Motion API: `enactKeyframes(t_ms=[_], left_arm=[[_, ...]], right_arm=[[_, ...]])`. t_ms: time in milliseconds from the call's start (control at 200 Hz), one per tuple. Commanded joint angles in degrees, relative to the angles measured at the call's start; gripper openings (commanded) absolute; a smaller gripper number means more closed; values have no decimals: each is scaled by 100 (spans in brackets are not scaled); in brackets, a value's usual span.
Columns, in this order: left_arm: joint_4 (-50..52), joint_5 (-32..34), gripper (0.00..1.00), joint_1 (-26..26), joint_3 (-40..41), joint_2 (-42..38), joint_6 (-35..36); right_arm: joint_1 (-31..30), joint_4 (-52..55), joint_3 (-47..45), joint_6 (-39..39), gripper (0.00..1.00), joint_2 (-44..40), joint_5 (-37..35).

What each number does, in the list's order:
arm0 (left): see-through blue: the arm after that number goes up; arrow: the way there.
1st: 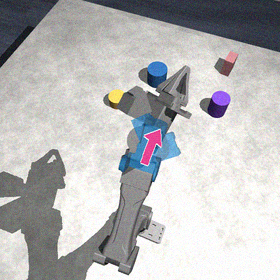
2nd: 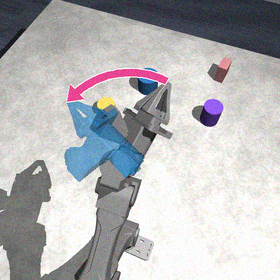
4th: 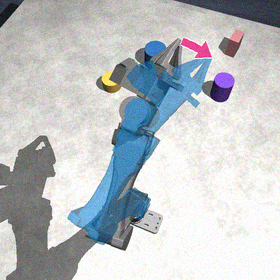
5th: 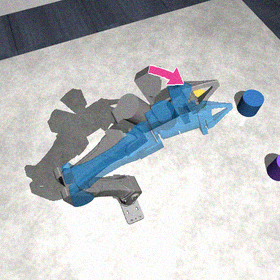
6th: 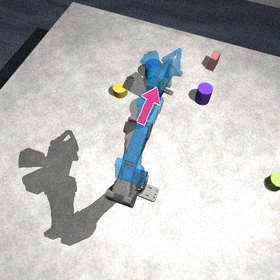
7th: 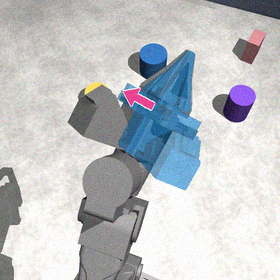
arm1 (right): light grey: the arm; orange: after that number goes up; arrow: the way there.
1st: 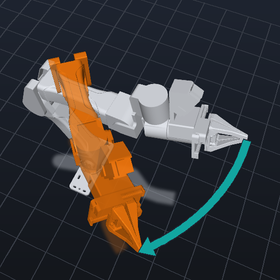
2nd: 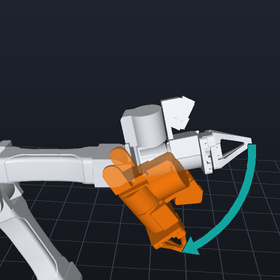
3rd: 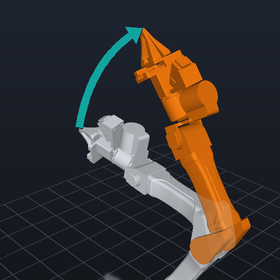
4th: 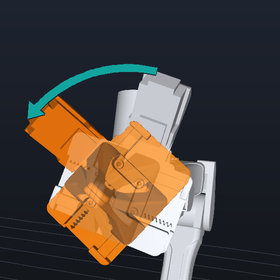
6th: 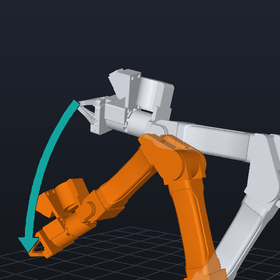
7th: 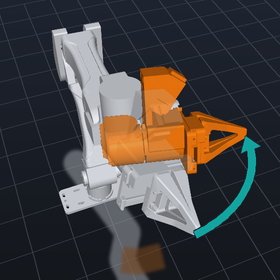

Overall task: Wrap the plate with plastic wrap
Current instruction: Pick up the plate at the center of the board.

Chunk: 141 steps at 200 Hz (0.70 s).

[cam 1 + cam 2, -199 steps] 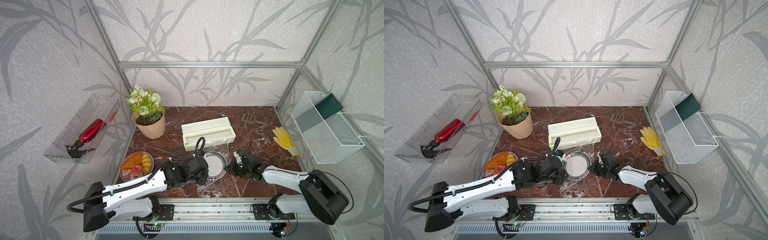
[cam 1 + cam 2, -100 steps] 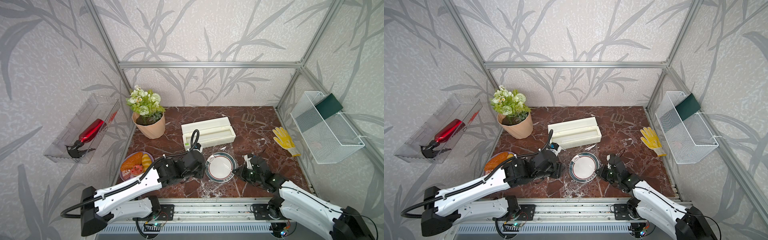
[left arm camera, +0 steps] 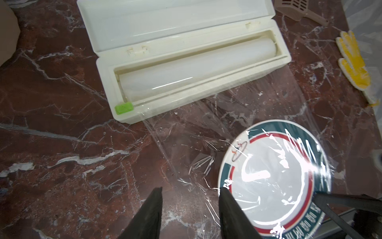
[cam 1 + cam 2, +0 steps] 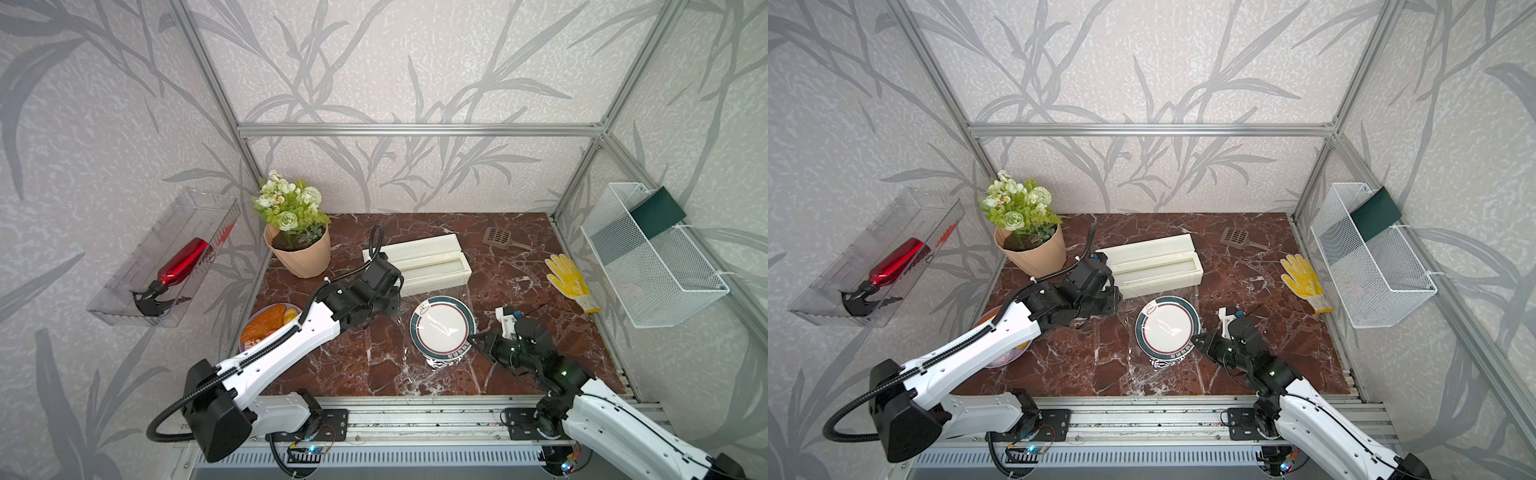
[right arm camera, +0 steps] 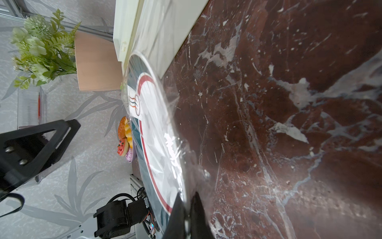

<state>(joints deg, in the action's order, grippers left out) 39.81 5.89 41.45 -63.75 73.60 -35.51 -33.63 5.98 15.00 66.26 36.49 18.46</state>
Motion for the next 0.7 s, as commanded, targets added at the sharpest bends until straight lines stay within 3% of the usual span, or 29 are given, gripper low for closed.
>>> enactKeyframes(t_ms=[0,280,700], left_arm=[[-95,-71,45,-186,-27,122,118],[-412,-781,47,-313,108,217,143],[109,-257,48,-322,10,-517,212]], right_arm=[[36,-807,-18,31,0,159,291],[80,-1811,97,-93,0,454,536],[126,-2147,386,-236,0,438,413]])
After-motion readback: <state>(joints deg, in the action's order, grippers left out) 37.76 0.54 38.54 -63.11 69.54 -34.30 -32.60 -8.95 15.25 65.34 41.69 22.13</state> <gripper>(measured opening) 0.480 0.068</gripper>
